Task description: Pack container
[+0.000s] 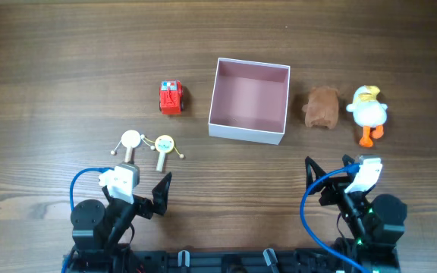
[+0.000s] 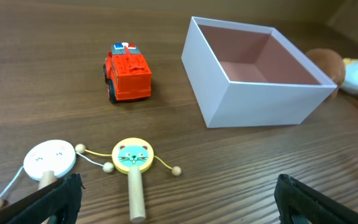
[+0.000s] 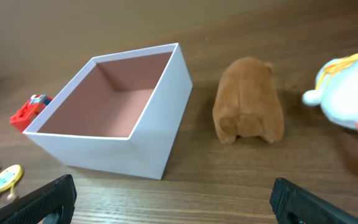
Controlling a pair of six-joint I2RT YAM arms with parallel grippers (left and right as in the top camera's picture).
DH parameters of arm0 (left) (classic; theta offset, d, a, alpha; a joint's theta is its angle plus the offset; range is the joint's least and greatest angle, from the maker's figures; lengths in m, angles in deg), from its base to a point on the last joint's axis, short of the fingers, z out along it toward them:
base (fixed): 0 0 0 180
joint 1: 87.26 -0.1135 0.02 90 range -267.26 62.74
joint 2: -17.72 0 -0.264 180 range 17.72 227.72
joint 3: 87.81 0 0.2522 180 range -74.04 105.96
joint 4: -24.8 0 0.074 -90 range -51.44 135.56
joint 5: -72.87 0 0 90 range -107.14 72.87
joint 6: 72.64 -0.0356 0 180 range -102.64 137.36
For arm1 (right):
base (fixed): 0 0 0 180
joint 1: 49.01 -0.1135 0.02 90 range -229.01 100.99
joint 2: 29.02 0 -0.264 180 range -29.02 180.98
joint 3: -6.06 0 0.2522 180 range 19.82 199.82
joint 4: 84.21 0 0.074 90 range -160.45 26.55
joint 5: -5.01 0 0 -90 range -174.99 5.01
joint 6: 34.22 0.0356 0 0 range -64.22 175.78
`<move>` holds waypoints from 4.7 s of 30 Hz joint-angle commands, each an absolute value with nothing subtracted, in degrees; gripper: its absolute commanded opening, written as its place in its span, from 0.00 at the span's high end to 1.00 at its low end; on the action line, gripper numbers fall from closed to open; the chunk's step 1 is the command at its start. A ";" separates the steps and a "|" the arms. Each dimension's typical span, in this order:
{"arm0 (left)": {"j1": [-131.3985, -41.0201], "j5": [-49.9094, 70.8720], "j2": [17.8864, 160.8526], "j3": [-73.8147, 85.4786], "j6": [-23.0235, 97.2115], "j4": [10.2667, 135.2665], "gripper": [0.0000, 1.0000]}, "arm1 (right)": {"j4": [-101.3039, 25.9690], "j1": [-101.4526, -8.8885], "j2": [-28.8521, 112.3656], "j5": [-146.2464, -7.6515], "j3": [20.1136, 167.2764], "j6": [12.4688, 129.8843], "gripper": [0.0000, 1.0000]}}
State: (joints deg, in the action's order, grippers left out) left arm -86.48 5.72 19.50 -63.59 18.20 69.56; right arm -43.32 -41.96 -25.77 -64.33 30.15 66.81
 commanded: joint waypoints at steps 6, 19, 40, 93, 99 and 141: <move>-86.79 4.67 44.53 -43.08 22.57 71.88 0.00 | -40.67 -43.38 5.53 -70.42 59.13 60.88 0.00; -86.81 -1.82 96.79 -1.05 19.12 95.84 0.00 | -20.70 -43.05 59.54 -71.82 97.07 60.84 0.00; -86.79 -6.55 105.20 -1.07 19.12 95.86 0.00 | -31.91 -44.69 84.74 -79.43 97.07 64.79 0.64; -86.79 -6.55 105.20 -1.07 19.12 95.86 0.00 | -19.17 -51.44 62.66 -99.12 110.16 78.48 0.07; -86.79 -6.55 105.20 -1.07 19.12 95.86 0.00 | -19.84 -38.72 68.08 -97.40 102.51 77.62 0.05; -86.79 -6.55 105.20 -1.07 19.12 95.86 0.00 | -31.51 -70.37 77.92 -90.69 102.34 87.33 0.96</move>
